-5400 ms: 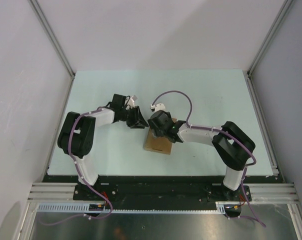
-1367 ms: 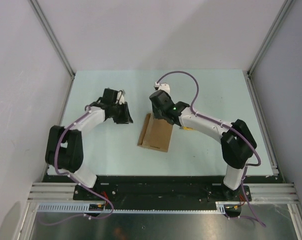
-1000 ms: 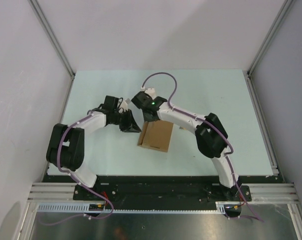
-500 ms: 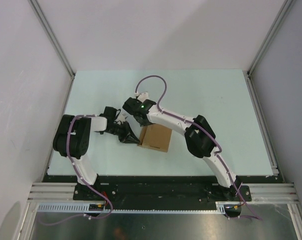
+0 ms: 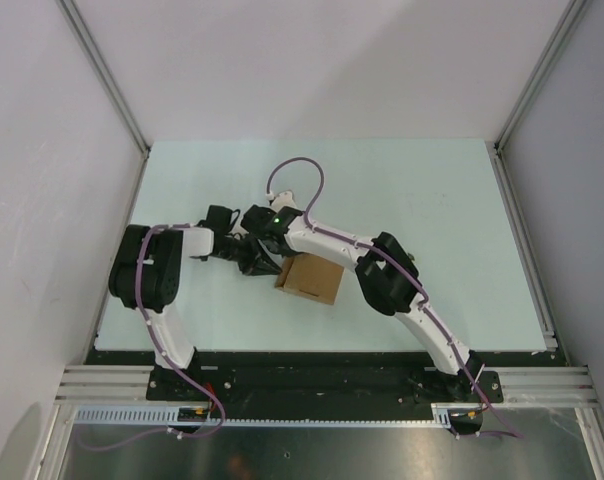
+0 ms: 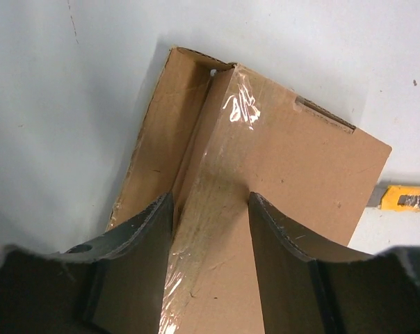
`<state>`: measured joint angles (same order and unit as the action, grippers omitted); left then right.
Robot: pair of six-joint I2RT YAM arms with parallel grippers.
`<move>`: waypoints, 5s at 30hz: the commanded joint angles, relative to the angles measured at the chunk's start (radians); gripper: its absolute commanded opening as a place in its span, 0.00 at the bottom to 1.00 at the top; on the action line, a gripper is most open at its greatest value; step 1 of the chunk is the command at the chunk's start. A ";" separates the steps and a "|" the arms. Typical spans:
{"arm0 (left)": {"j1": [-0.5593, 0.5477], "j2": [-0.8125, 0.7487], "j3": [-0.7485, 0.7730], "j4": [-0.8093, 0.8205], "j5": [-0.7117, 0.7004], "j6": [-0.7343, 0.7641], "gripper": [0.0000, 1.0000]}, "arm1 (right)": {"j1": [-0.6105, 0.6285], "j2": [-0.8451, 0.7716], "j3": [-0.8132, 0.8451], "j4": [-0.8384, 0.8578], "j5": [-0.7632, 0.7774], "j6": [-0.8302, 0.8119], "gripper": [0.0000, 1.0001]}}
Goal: Unpack the express box
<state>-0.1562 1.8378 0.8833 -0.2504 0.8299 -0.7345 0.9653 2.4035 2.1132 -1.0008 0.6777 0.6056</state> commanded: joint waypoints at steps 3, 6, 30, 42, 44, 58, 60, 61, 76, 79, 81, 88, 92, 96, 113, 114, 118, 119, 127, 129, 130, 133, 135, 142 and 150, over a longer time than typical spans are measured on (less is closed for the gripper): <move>0.009 0.060 0.066 0.049 0.049 -0.077 0.13 | 0.007 0.023 0.042 -0.022 0.075 0.003 0.52; 0.001 0.072 0.071 0.059 0.034 -0.086 0.13 | 0.007 0.022 0.034 -0.024 0.075 0.003 0.52; -0.031 0.051 -0.020 0.002 -0.253 -0.103 0.03 | -0.014 -0.205 -0.130 -0.128 0.108 0.043 0.46; -0.106 -0.057 0.202 0.010 -0.002 0.003 0.22 | -0.022 -0.305 -0.295 -0.050 0.051 0.069 0.19; -0.130 -0.058 0.224 0.022 0.014 0.030 0.29 | -0.023 -0.328 -0.324 -0.026 0.039 0.066 0.18; -0.244 0.063 0.267 0.037 0.098 0.127 0.49 | -0.037 -0.461 -0.458 0.071 -0.001 0.039 0.05; -0.266 0.066 0.281 0.039 0.092 0.135 0.50 | -0.037 -0.475 -0.466 0.077 -0.006 0.039 0.05; -0.276 0.069 0.283 0.039 0.089 0.141 0.52 | -0.039 -0.480 -0.473 0.083 -0.006 0.039 0.05; -0.306 0.130 0.301 0.045 0.048 0.116 0.00 | -0.054 -0.563 -0.532 0.102 -0.033 0.039 0.09; -0.299 0.117 0.296 0.045 0.034 0.116 0.00 | -0.063 -0.590 -0.550 0.091 -0.023 0.042 0.13; -0.295 0.109 0.293 0.045 0.035 0.116 0.00 | -0.068 -0.615 -0.567 0.093 -0.026 0.040 0.17; -0.293 0.083 0.301 0.046 0.067 0.124 0.00 | -0.043 -0.598 -0.558 0.160 -0.055 -0.007 0.49; -0.293 0.086 0.306 0.046 0.092 0.124 0.00 | -0.028 -0.540 -0.522 0.130 -0.043 0.013 0.57; -0.293 0.077 0.307 0.046 0.094 0.127 0.00 | -0.027 -0.504 -0.522 0.113 -0.041 0.020 0.58; -0.215 0.063 0.266 0.048 0.066 0.121 0.00 | -0.068 -0.572 -0.671 0.070 -0.041 0.049 0.51; -0.209 0.061 0.264 0.049 0.067 0.121 0.00 | -0.073 -0.586 -0.673 0.065 -0.037 0.052 0.51; -0.190 0.063 0.255 0.048 0.063 0.122 0.00 | -0.083 -0.630 -0.674 0.050 -0.012 0.072 0.51; -0.186 0.063 0.255 0.049 0.064 0.122 0.00 | -0.086 -0.639 -0.674 0.048 -0.004 0.074 0.51; -0.126 0.040 0.223 0.048 0.055 0.141 0.00 | -0.109 -0.692 -0.688 -0.002 0.013 0.106 0.52; -0.099 0.032 0.214 0.048 0.055 0.142 0.00 | -0.111 -0.696 -0.693 -0.007 0.014 0.117 0.52; -0.091 0.031 0.206 0.049 0.058 0.144 0.00 | -0.112 -0.702 -0.693 -0.012 0.023 0.123 0.52; -0.049 0.014 0.195 0.049 0.074 0.147 0.00 | -0.115 -0.716 -0.693 -0.024 0.061 0.134 0.53; -0.020 -0.002 0.187 0.048 0.081 0.161 0.00 | -0.120 -0.724 -0.694 -0.048 0.100 0.169 0.53; 0.015 -0.064 0.132 0.049 0.115 0.207 0.00 | -0.169 -0.753 -0.707 -0.032 0.195 0.142 0.52; 0.015 -0.117 0.151 0.049 0.132 0.227 0.00 | -0.166 -0.836 -0.707 0.266 0.082 -0.107 0.52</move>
<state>-0.1471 1.7939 1.0206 -0.2222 0.9073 -0.5442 0.7887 1.6569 1.4025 -0.9230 0.7937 0.6434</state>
